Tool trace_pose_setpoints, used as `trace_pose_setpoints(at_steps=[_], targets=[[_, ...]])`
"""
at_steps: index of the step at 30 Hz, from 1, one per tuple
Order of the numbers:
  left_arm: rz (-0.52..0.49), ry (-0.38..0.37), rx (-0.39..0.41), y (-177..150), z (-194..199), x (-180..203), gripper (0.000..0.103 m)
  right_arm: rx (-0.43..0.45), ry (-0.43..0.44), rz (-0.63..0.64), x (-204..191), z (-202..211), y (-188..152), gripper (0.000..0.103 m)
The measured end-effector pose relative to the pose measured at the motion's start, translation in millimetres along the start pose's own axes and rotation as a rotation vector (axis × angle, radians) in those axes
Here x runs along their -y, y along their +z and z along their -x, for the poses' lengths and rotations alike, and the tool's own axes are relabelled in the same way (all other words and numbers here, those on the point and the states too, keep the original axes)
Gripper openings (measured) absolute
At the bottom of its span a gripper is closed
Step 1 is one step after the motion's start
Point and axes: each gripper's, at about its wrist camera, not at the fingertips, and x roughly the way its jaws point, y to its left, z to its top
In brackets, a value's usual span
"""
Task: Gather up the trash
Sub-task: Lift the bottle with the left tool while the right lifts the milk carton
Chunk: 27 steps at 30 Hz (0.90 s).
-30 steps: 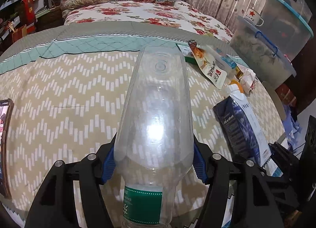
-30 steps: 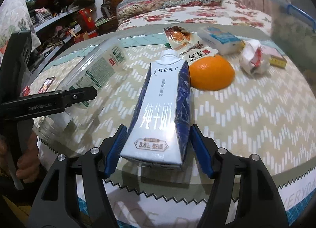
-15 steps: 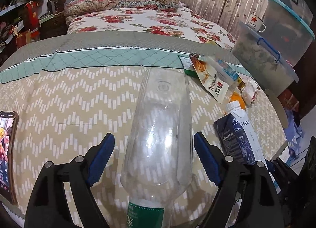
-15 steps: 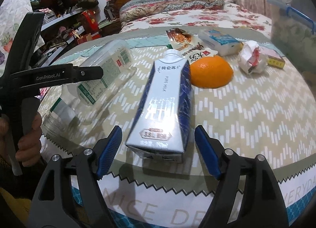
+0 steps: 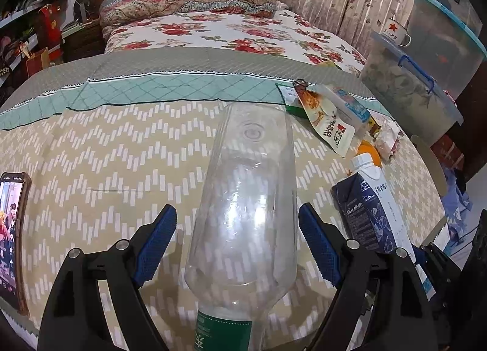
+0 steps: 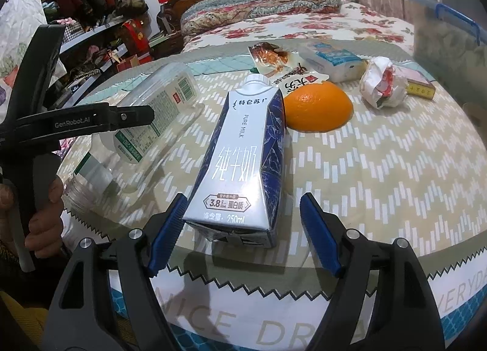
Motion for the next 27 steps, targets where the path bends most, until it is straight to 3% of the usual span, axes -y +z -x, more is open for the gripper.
trace_pose_setpoints(at_steps=[4,5,7,14,19,24,27], targets=[[-0.007,-0.001,0.004,-1,-1,2,0.075,-0.002,-0.006,0.000,2,-2,-1,0.076],[-0.009,-0.004,0.001,-1,-2,3,0.065,-0.012,-0.011,0.003,1,-5,-2,0.075],[-0.013,-0.014,-0.003,-2,-4,4,0.061,-0.010,-0.031,0.028,-2,-6,-3,0.057],[-0.005,-0.071,0.029,-2,8,6,0.061,0.029,-0.042,0.052,-9,2,-5,0.055],[-0.007,-0.133,0.050,0,19,11,0.061,0.069,0.012,0.038,-8,14,-2,0.054],[-0.041,-0.164,0.056,0,26,25,0.061,0.041,0.108,-0.018,1,20,-1,0.054],[-0.055,-0.162,0.045,-2,25,30,0.061,0.035,0.093,-0.002,3,24,-4,0.054]])
